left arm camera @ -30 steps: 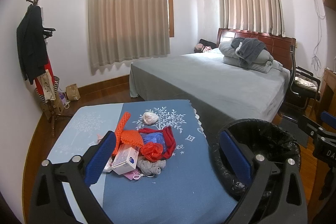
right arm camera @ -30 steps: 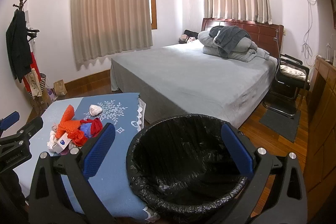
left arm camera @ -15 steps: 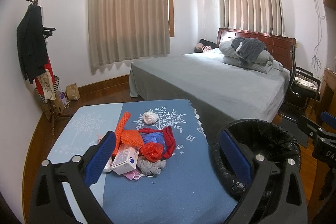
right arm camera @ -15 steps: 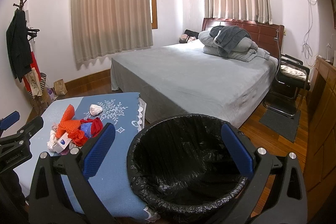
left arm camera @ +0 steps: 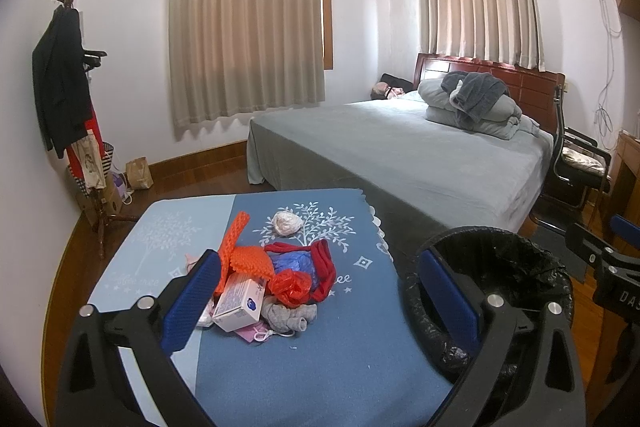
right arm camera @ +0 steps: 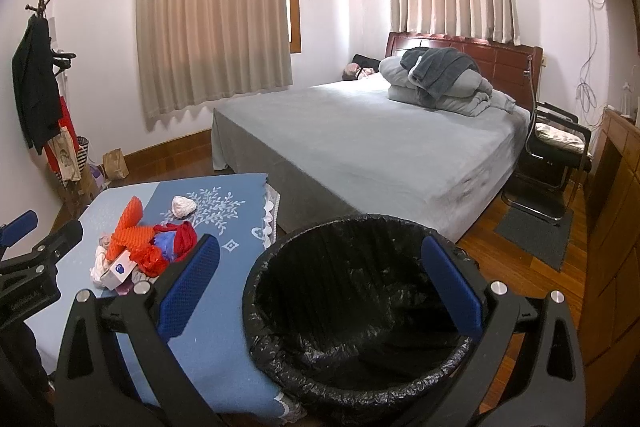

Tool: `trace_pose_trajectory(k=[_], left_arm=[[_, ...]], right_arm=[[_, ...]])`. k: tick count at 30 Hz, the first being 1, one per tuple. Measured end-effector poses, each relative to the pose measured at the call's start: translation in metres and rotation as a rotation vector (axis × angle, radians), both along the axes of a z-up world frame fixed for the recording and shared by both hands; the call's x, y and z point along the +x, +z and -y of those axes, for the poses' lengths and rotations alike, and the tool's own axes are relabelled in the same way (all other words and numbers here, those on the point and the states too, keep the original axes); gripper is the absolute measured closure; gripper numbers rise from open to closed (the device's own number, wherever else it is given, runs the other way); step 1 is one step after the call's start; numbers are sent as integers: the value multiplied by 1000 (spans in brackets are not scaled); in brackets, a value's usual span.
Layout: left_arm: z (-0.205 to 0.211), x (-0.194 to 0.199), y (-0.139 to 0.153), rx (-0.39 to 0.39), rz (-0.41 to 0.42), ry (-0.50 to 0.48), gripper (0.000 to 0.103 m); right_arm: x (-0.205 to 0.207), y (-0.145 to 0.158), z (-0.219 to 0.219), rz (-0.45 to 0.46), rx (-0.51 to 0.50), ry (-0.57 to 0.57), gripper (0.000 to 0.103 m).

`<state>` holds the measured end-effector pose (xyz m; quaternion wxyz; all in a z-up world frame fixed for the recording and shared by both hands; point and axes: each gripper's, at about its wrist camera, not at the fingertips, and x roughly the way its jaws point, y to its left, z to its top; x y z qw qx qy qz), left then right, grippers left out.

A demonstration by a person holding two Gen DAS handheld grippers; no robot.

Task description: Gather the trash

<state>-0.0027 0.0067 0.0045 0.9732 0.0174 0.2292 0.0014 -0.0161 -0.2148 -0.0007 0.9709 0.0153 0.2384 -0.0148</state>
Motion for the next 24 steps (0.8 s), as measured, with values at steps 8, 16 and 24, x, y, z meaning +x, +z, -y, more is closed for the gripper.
trace_pose_trajectory(k=[8, 16, 24], left_arm=[[1, 1, -1, -1, -1, 0, 6], [1, 1, -1, -2, -2, 0, 6], [1, 1, -1, -3, -2, 0, 6]], right_arm=[[1, 0, 0, -2, 2, -1, 5], [1, 0, 0, -3, 0, 0, 5], [1, -1, -1, -4, 0, 0, 5]])
